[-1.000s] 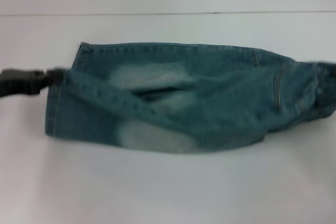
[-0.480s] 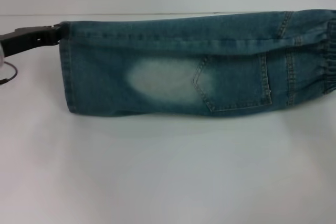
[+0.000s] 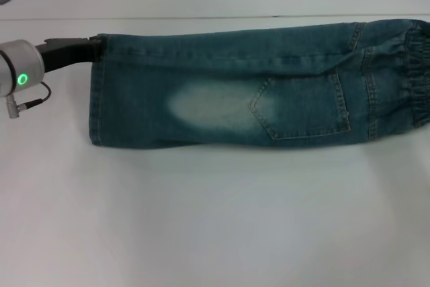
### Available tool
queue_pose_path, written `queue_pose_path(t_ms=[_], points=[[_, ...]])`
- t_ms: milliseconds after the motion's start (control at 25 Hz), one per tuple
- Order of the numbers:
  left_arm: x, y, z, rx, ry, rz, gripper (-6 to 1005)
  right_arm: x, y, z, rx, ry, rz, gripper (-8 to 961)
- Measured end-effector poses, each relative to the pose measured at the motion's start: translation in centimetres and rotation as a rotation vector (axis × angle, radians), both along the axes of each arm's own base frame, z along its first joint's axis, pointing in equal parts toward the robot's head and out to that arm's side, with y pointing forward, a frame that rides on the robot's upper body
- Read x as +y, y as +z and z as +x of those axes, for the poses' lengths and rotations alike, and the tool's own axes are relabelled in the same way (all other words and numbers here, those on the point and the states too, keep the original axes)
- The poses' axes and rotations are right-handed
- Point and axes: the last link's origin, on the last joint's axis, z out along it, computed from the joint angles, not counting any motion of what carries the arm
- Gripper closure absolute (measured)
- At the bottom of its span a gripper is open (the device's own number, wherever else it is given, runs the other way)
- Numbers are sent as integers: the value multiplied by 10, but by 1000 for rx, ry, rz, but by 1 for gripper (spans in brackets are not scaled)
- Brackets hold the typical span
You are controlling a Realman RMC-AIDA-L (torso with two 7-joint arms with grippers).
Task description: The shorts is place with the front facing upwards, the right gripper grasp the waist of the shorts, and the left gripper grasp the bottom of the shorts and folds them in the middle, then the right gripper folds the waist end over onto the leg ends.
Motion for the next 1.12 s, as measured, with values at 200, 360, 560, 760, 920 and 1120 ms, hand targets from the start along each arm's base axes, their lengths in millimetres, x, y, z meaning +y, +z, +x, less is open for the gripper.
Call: queue_pose_path(t_ms=[200,360,560,760,920,1120], points=[[1,-8,2,41,4,5,948,4,-9,2,-94,-18,-41,815],[0,-8,1,48,6,8,895,3,-10,4,-131,-20,-46,730],[0,-5,0,55,3,16,800,-4,-2,15,-162,-30,-34,624],[-5,0,4,45,-31,-7,705,-20,14,25,-233,-2,-18,371],[-18,-7,10,-29,-76,-89,552,-40,17,29,-284,72,-66,204],[-36,-13,19,-144,-135,-172,338,-51,14,32,-329,110,-141,58]])
